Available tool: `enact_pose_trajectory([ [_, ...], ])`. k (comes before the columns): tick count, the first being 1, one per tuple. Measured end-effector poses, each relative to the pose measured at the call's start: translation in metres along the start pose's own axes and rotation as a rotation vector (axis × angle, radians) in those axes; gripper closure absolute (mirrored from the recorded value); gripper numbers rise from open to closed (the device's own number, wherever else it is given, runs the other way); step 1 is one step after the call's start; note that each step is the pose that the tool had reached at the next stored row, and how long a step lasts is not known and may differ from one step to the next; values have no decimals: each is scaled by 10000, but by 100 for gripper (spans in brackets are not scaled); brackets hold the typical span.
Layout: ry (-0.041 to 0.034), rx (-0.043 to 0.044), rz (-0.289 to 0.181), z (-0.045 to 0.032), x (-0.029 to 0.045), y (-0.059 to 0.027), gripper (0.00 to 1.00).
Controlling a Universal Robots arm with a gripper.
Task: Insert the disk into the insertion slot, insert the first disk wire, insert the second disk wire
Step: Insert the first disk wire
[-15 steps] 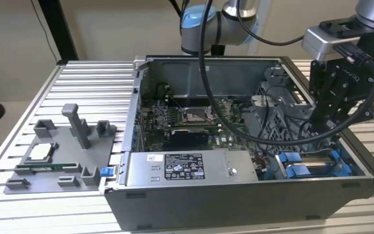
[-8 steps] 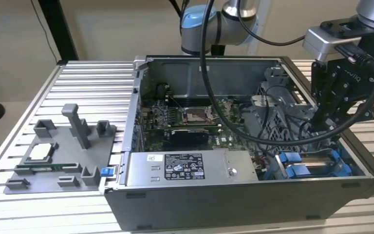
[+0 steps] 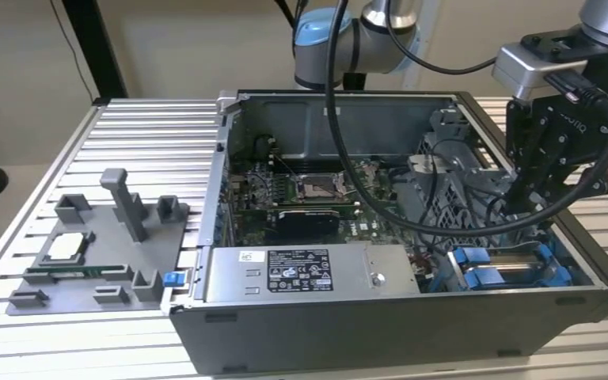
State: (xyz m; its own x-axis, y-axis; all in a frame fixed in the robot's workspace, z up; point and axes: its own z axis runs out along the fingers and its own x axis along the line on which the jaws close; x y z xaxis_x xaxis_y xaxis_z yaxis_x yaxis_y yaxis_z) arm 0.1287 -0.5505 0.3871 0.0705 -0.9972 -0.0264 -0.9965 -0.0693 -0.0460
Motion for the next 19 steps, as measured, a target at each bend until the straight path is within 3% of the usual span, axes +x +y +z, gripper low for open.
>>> enact_pose_trajectory([
  [6,-6,0,27,-1,204,15,100],
  [19,66,46,1698,48,211,29,100],
])
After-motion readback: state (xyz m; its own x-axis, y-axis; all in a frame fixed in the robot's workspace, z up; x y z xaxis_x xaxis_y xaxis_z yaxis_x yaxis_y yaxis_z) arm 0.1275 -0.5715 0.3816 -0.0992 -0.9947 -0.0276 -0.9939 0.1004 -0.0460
